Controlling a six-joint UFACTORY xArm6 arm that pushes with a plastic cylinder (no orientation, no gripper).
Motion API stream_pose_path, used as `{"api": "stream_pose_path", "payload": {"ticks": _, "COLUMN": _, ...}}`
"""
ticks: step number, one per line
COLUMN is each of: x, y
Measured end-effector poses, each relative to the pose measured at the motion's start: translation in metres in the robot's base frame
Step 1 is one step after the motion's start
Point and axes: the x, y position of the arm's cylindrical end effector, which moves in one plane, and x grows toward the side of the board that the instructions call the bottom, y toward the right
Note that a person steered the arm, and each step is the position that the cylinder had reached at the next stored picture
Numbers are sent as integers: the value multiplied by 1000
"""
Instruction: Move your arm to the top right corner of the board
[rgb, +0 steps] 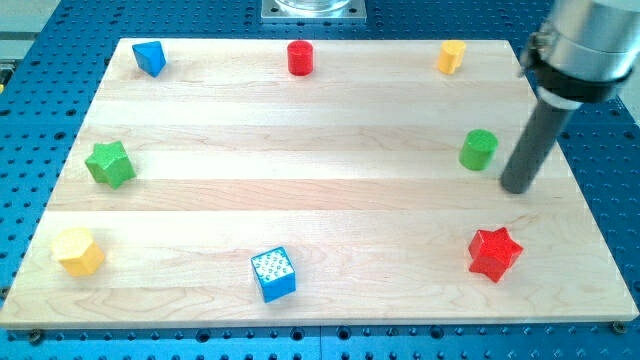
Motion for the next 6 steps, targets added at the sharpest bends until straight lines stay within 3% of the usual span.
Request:
{"api": "stream_pose_path", "payload": {"ticks": 2, "x": -41, "y": -33}}
{"api": "stream_pose_path", "payload": {"ticks": 4, "x": -196, "y": 51}}
{"api": "stream_pose_path", "payload": {"ticks": 5, "x": -251, "y": 73}}
{"api": "stream_pose_path", "payload": {"ticks": 6, "x": -274, "y": 73}}
